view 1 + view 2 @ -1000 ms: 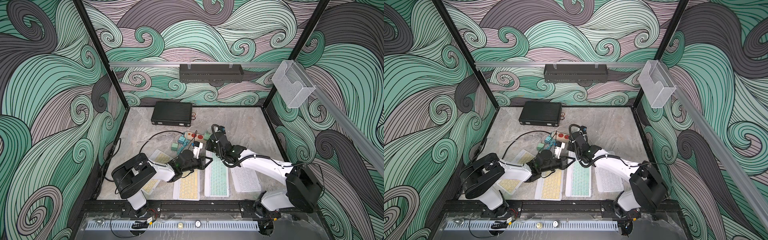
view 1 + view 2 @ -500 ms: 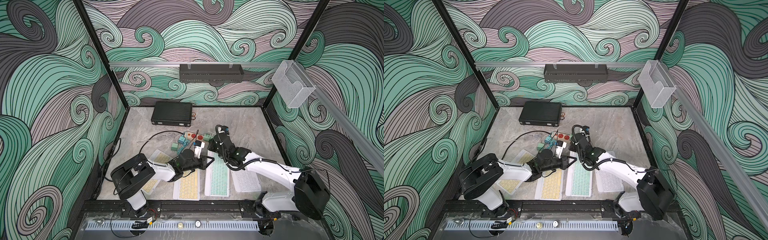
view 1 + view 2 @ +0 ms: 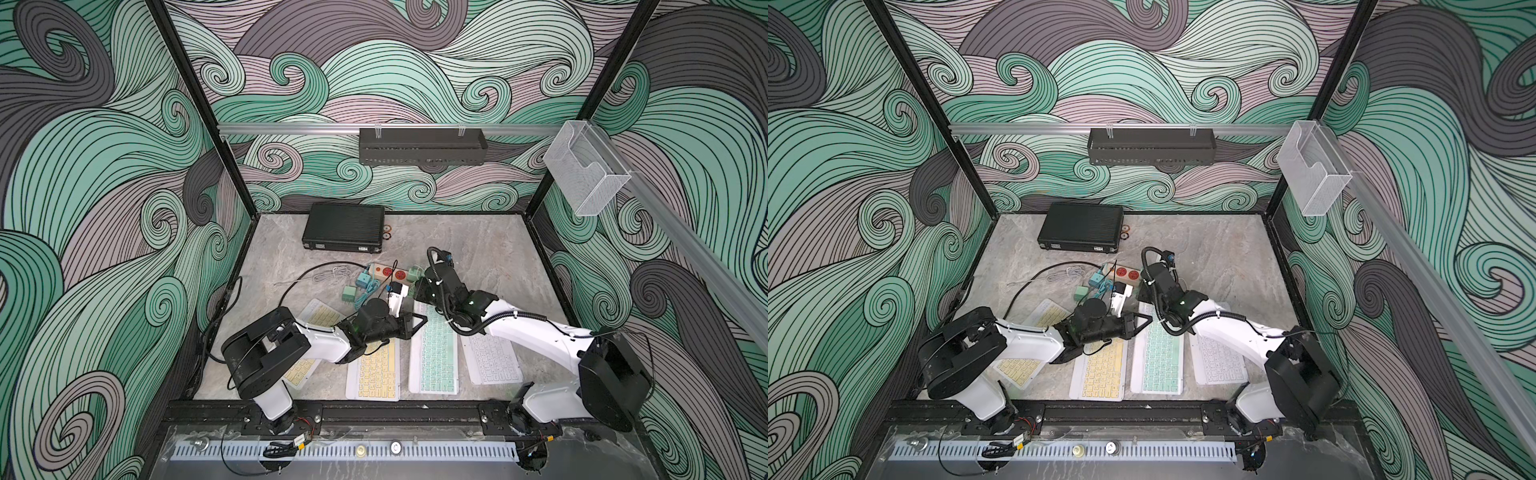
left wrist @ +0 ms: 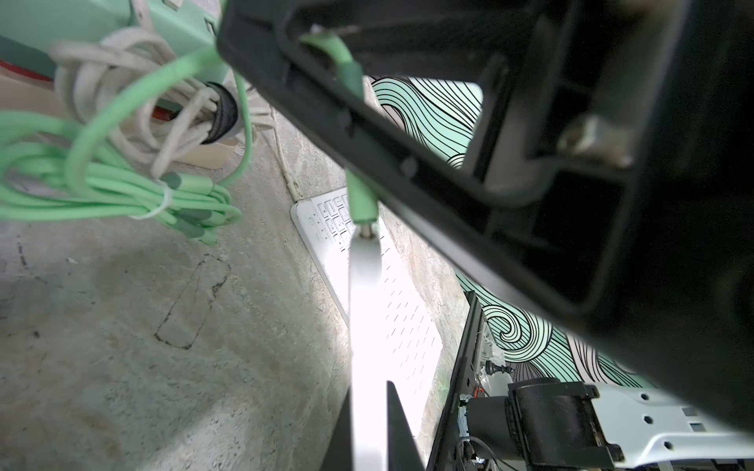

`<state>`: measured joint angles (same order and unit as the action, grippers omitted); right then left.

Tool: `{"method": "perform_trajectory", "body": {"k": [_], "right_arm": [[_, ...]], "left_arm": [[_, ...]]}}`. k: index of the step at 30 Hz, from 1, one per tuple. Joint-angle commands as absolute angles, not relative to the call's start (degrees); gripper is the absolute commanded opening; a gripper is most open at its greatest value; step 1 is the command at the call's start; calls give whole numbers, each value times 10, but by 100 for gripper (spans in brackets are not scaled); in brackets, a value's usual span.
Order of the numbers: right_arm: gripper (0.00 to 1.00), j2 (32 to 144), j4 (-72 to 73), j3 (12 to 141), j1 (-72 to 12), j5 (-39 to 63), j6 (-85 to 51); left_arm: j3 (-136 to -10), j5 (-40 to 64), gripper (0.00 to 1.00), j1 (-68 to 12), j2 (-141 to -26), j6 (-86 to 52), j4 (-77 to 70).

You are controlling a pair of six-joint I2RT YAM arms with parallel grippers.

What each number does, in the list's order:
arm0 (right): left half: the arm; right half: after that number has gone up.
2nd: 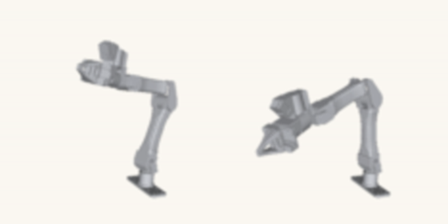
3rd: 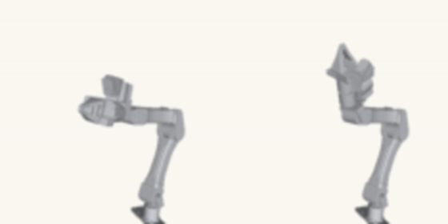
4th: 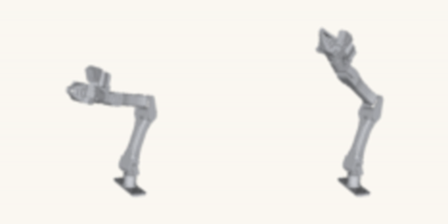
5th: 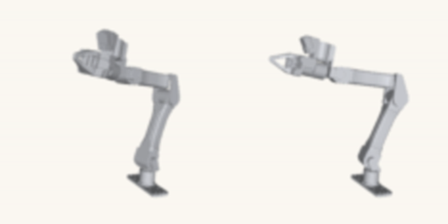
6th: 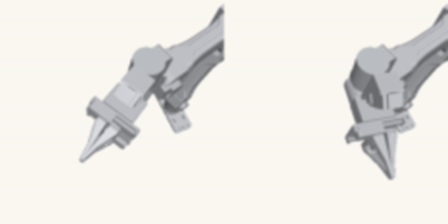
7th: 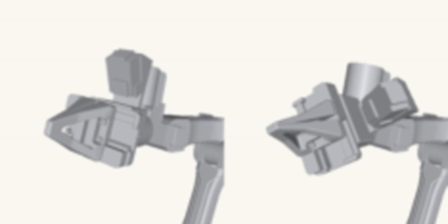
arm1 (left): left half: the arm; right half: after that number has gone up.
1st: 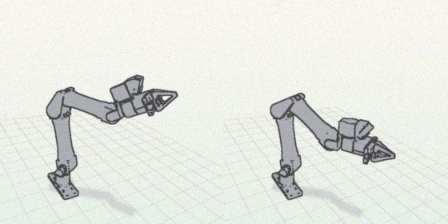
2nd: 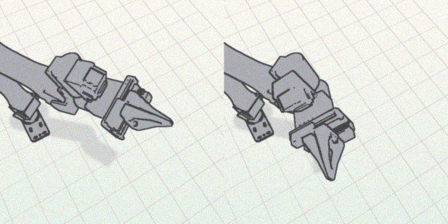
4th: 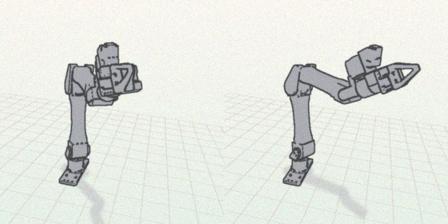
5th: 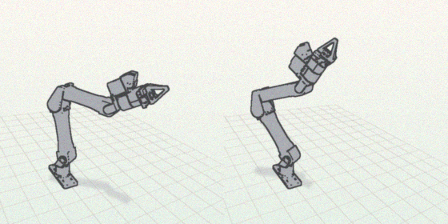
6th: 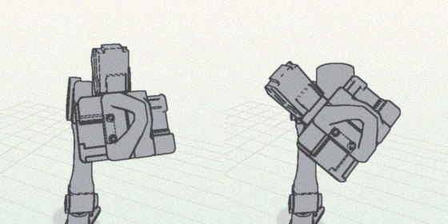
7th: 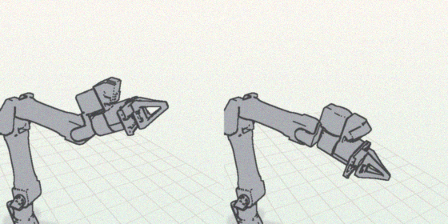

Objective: Unplug the wireless keyboard
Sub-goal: Remove the power cord from the keyboard.

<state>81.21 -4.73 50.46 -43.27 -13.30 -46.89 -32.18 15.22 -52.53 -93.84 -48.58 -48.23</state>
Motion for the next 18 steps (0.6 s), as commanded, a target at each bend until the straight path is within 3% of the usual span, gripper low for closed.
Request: {"method": "perform_trajectory", "body": {"k": [1, 18], "right_arm": [[0, 821, -34, 516, -417, -141, -464], [0, 804, -19, 495, -401, -125, -470]], "left_arm": [[-325, 159, 0, -533, -934, -453, -470], [-319, 157, 0, -539, -938, -454, -486]]}}
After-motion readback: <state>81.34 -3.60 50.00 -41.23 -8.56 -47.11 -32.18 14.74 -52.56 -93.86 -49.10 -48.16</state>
